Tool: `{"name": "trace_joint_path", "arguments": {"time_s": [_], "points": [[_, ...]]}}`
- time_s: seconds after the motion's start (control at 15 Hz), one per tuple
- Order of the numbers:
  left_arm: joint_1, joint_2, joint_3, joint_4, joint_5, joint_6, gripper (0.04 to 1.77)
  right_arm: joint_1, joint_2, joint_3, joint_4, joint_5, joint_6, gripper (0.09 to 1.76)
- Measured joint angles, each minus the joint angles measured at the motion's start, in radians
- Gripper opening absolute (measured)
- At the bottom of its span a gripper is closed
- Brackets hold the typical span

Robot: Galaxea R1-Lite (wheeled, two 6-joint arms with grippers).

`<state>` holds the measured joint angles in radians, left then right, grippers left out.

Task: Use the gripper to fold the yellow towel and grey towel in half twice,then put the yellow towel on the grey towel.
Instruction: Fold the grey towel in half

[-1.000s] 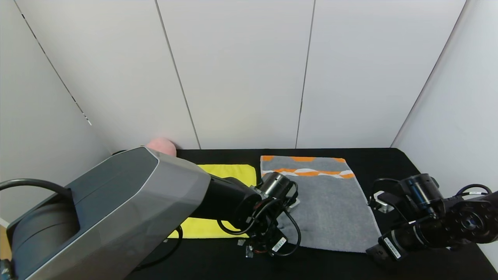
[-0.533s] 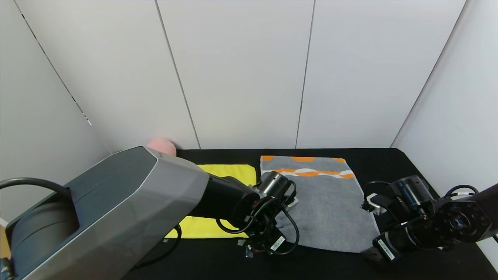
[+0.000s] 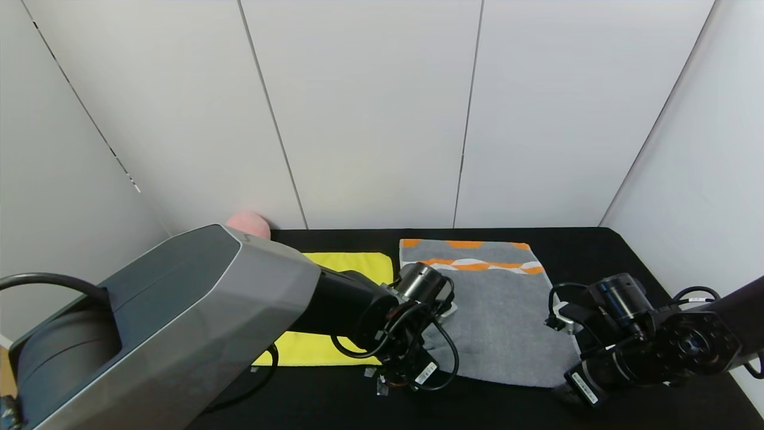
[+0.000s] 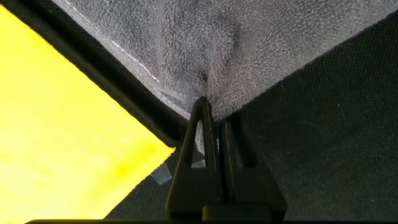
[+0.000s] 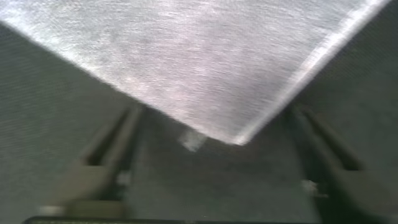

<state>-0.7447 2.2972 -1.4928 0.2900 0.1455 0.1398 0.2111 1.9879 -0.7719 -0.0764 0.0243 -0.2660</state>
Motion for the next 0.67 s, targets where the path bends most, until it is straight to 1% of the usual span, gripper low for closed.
{"name": "trace_joint_path", "arguments": {"time_s": [0.13,0.2,0.4,0.47,0.53,0.67], "points": [[0.001,0.0,0.0,0.0,0.0,0.0,0.12,0.002,0.006,-0.004,-0.001,-0.005,0.0,1.15],[0.001,0.0,0.0,0.0,0.0,0.0,0.12,0.001,0.007,-0.005,-0.005,-0.007,0.001,1.04],[0.001,0.0,0.001,0.001,0.0,0.001,0.12,-0.002,0.009,-0.007,-0.009,-0.011,0.002,0.76],[0.001,0.0,0.001,0.001,0.0,0.001,0.12,-0.003,0.009,-0.009,-0.009,-0.013,0.002,0.38],[0.0,0.0,0.002,0.001,0.0,0.001,0.12,-0.003,0.008,-0.009,-0.007,-0.014,0.003,0.13],[0.001,0.0,0.001,0.001,0.0,0.001,0.12,-0.004,0.005,-0.007,-0.005,-0.014,0.003,0.13]]}}
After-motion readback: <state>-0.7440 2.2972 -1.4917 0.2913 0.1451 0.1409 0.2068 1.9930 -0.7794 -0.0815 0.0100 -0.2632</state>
